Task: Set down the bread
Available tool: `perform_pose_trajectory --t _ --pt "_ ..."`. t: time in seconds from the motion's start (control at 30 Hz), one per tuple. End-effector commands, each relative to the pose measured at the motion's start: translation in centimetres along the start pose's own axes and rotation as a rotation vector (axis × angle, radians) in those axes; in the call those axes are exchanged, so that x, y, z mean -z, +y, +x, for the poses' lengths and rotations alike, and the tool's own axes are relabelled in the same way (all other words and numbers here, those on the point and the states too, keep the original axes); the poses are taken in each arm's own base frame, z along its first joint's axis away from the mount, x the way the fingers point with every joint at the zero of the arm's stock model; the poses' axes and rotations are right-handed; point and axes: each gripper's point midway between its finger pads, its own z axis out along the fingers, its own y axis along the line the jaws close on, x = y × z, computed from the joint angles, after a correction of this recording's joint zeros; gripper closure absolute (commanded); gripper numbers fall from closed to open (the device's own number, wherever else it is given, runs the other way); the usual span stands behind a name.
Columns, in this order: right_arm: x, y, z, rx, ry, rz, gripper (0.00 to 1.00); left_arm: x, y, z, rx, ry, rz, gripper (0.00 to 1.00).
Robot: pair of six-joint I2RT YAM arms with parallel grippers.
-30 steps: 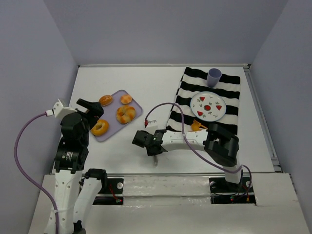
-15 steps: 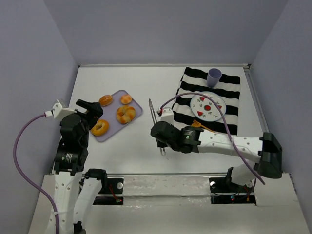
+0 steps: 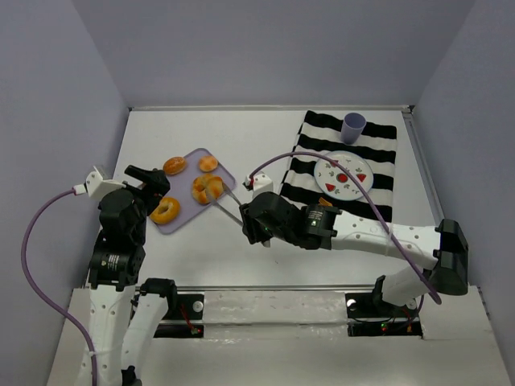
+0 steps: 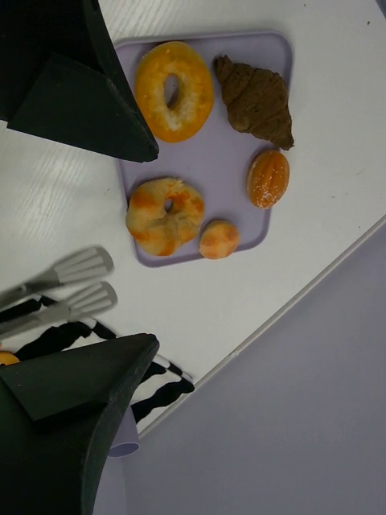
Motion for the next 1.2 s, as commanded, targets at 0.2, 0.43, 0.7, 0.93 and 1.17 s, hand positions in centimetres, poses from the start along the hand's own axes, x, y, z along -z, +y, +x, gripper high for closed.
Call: perform_pose_trajectory --t 0.2,0.43,0.7,0.93,1.17 --pt "-0.6 1.4 -2.8 -0.027 -0.025 -0.031 0.48 0.7 -0.9 -1.4 0.016 -0.047 0.032 0.01" --pt "-3.4 -1.0 -4.8 -0.095 -0.020 0.025 0.44 0.7 -0.8 -1.3 0.020 -0.048 0.031 0.01" --pt "-7.5 -2.0 -6.1 -0.140 0.015 -0.002 0.44 0.4 -0.8 -1.2 0.020 -0.045 0.028 0.01" --pt "-8.9 -0.9 -5.7 -0.138 0.057 -0.093 0.44 0.2 -0.7 -1.0 0.018 -0.042 0.025 0.01" --pt "-10.4 -1.7 -6.0 -0.175 0.055 -0.071 0.44 0.3 -0.7 -1.0 0.018 -0.040 0.026 0.01"
